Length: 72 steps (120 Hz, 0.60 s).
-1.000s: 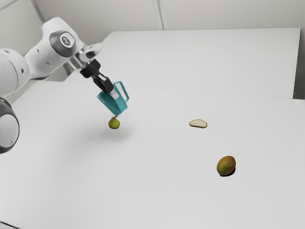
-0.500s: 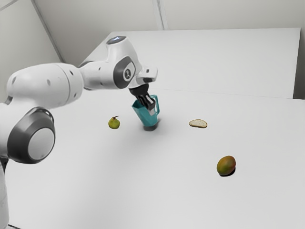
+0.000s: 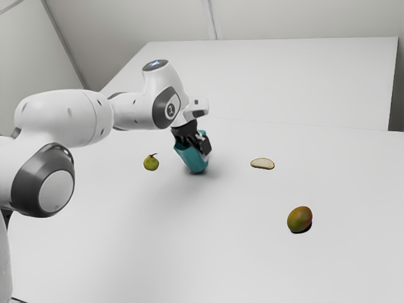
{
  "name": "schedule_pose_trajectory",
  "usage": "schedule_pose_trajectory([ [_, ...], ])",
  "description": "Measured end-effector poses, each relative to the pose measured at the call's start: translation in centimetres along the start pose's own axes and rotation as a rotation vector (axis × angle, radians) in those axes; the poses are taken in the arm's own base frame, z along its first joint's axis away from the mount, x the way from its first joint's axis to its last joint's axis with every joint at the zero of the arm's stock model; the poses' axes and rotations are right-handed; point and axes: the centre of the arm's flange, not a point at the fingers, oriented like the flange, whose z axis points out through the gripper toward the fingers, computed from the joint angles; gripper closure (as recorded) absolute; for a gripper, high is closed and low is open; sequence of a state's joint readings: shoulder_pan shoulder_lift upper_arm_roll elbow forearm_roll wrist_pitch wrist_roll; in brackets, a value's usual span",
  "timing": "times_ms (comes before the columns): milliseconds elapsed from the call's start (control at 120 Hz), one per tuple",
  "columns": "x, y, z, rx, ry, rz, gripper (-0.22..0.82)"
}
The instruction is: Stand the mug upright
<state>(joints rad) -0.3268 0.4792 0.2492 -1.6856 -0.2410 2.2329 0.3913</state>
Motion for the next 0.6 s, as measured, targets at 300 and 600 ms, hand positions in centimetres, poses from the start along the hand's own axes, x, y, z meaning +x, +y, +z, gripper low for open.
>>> schedule_pose_trajectory([
  [300, 0.8, 0.1, -4.0, 0.002, 0.054, -0.039, 0.06],
  [600, 0.7, 3.8, -22.9, -0.005, 0.143, -0.011, 0.01],
])
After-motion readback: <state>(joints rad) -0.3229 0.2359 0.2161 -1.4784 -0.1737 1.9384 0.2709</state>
